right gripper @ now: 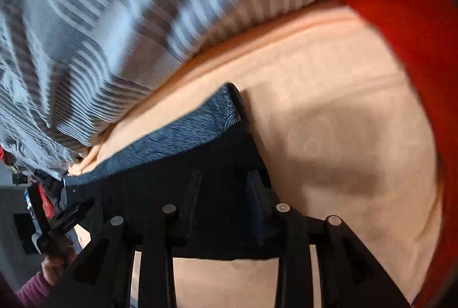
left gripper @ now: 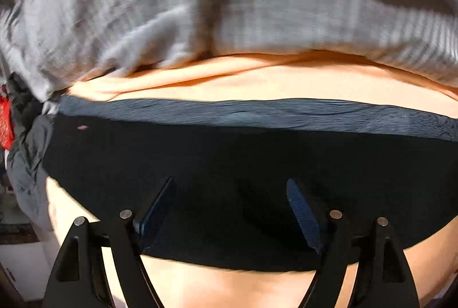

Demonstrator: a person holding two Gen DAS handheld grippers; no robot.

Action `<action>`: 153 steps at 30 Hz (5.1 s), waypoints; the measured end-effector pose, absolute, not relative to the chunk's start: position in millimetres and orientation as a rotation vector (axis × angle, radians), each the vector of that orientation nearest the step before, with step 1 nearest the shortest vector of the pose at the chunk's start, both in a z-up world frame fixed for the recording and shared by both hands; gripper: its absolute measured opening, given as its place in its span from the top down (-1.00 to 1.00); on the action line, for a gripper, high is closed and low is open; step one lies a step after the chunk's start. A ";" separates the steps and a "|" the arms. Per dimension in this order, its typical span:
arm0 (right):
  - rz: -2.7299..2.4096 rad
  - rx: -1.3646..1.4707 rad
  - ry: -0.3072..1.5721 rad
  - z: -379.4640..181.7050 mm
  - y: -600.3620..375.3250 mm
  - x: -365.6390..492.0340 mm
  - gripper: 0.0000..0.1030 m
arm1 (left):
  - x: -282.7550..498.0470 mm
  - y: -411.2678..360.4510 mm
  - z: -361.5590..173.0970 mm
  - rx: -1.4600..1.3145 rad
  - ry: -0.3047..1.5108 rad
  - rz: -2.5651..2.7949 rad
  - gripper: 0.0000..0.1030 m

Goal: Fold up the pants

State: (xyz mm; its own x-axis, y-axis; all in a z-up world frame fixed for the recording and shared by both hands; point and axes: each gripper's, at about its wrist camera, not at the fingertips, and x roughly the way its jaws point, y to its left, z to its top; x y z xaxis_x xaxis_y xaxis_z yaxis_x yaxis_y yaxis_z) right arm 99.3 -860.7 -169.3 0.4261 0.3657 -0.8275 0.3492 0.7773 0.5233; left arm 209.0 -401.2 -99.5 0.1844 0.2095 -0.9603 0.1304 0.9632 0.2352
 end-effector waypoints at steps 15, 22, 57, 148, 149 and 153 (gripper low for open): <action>0.279 0.811 1.229 -173.5 -623.6 90.4 0.21 | 253.1 -193.1 -100.9 0.293 1.308 0.137 -0.57; 0.553 0.828 1.278 -201.5 -468.9 103.8 0.08 | 273.5 -117.8 -150.3 0.288 1.327 0.176 -0.67; 0.496 0.685 1.254 -180.2 -427.3 156.0 0.67 | 292.3 -107.8 -125.1 0.219 1.233 0.132 -0.92; 0.350 1.463 0.674 -223.9 -806.0 75.0 0.71 | 199.7 -521.9 -137.2 0.436 1.157 -0.032 -1.00; 0.362 1.455 0.671 -217.4 -803.2 75.6 0.71 | 191.7 -515.8 -132.0 0.416 1.160 -0.039 -1.00; 0.393 1.413 0.661 -190.4 -785.7 81.0 0.70 | 167.6 -501.6 -137.6 0.396 1.179 -0.088 -1.00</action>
State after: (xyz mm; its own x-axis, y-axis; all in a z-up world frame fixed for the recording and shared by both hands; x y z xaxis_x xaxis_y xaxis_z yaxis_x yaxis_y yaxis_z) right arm 81.0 -785.7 -190.4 0.7630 0.6185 -0.1881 0.1309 0.1370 0.9819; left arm 167.6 -501.6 -137.6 0.3867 0.1376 -0.9119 0.2719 0.9278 0.2553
